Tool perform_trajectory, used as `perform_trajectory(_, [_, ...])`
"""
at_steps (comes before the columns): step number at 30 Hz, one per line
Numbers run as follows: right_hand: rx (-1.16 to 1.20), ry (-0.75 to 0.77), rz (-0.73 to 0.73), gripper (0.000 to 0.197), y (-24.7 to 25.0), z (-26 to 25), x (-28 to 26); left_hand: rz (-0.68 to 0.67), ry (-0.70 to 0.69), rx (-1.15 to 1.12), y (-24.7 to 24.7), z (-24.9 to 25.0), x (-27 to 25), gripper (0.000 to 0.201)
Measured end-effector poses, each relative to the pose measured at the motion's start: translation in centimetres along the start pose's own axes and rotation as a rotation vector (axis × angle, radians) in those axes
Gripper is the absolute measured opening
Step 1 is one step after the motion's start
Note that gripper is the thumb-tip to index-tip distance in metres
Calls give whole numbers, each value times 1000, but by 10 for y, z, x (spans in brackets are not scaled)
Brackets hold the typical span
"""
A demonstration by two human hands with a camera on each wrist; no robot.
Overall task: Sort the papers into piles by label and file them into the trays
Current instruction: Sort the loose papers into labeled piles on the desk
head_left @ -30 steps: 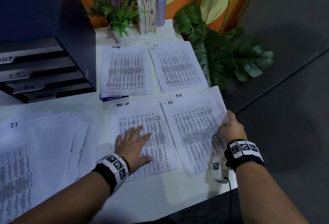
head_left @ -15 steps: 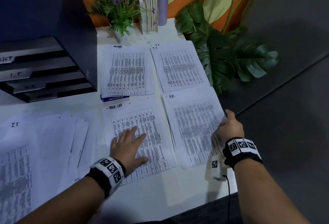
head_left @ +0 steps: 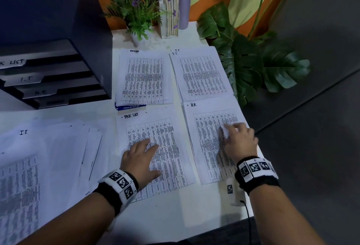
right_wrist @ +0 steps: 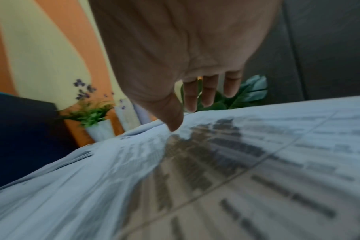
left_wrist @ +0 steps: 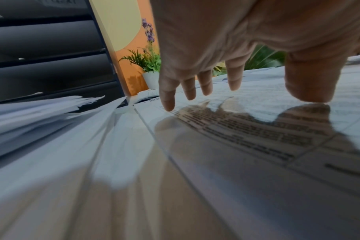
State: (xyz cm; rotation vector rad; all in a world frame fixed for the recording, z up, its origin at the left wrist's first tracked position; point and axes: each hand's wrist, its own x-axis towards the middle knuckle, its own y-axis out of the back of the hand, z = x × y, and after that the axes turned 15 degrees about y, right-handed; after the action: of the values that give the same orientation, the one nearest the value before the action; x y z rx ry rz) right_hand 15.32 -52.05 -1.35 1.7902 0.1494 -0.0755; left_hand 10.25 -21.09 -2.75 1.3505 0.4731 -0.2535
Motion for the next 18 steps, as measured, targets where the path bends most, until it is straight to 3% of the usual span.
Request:
perform_trajectory(4, [-7,125,-188,64,-13,-29,-8,-57,16,22,2,-5,0,89])
perform_trajectory(9, [7,75,-253,67,-10,-41,-7,-103,-31,47,5,-8,-2,94])
perform_trajectory(12, [10,45,-289,56,-1,-51,-2,-146,-85,-18,14,-9,-9,91])
perform_trajectory(15, [-24,81,-255,41,3,-73,2,-66,-121,-173,32,-21,-23,80])
perform_trajectory(18, [33,272,-109,33,-5,-111,1,97,-45,-373,50,-58,-43,67])
